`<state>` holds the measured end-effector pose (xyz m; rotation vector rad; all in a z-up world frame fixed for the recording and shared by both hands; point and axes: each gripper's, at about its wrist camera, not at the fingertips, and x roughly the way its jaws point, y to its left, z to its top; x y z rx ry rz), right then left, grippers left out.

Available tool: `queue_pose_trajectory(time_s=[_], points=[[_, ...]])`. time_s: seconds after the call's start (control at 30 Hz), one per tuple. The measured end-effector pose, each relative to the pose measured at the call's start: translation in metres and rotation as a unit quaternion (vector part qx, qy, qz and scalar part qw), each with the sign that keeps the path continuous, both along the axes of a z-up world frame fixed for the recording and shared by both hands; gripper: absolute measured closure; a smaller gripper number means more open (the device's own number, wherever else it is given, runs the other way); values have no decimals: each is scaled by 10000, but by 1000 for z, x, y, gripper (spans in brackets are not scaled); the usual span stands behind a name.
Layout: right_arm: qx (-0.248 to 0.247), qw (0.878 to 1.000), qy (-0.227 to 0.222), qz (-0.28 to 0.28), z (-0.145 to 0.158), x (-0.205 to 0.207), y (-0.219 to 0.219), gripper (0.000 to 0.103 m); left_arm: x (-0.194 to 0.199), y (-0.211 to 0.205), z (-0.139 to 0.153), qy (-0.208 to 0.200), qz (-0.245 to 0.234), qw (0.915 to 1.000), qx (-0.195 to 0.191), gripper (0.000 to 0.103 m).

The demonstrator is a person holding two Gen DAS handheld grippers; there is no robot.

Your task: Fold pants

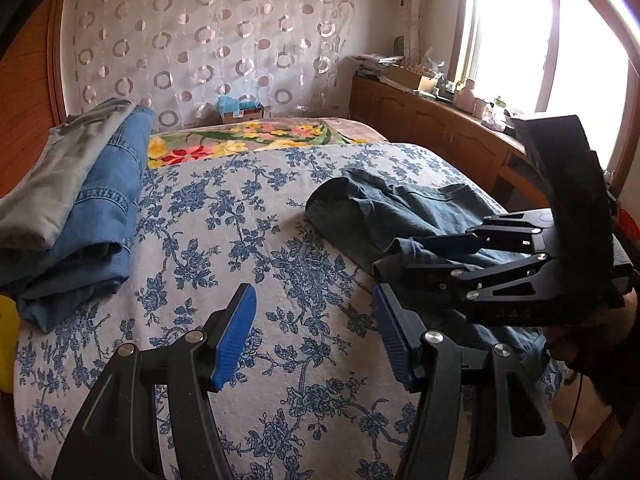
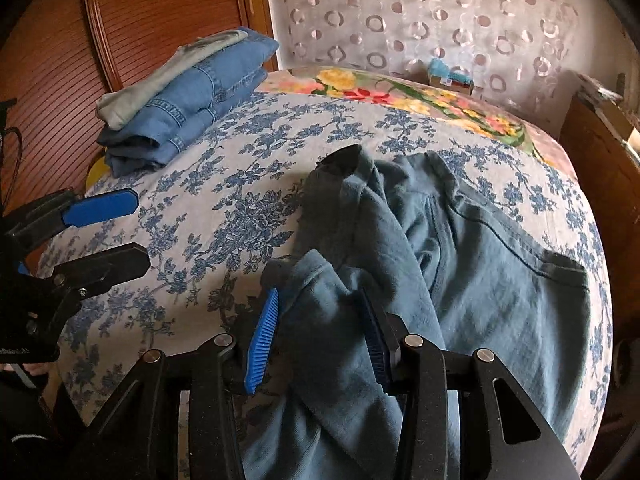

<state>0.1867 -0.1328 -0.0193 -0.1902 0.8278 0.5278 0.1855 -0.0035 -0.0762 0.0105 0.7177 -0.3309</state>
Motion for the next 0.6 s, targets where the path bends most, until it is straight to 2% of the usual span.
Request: queue_pose_trajectory(time_s=[0.03, 0.07, 0.1, 0.37, 0.6], points=[[22, 10000, -62, 8, 1, 0, 0, 68, 0, -1, -1, 10, -6, 10000, 3, 41], [31, 9999, -102, 7, 2, 0, -1, 90, 1, -1, -1, 19, -20, 10000, 5, 41], [65, 9999, -120, -9, 3, 0, -3, 92, 1, -3, -2, 30, -30, 10000, 11, 41], [429, 9981, -377, -247, 29, -2, -38, 95, 4, -15, -2, 71, -160, 9998, 46, 41], [261, 9958, -481, -739, 42, 16, -84, 95, 10, -34, -1, 110, -331, 9994, 88, 41]])
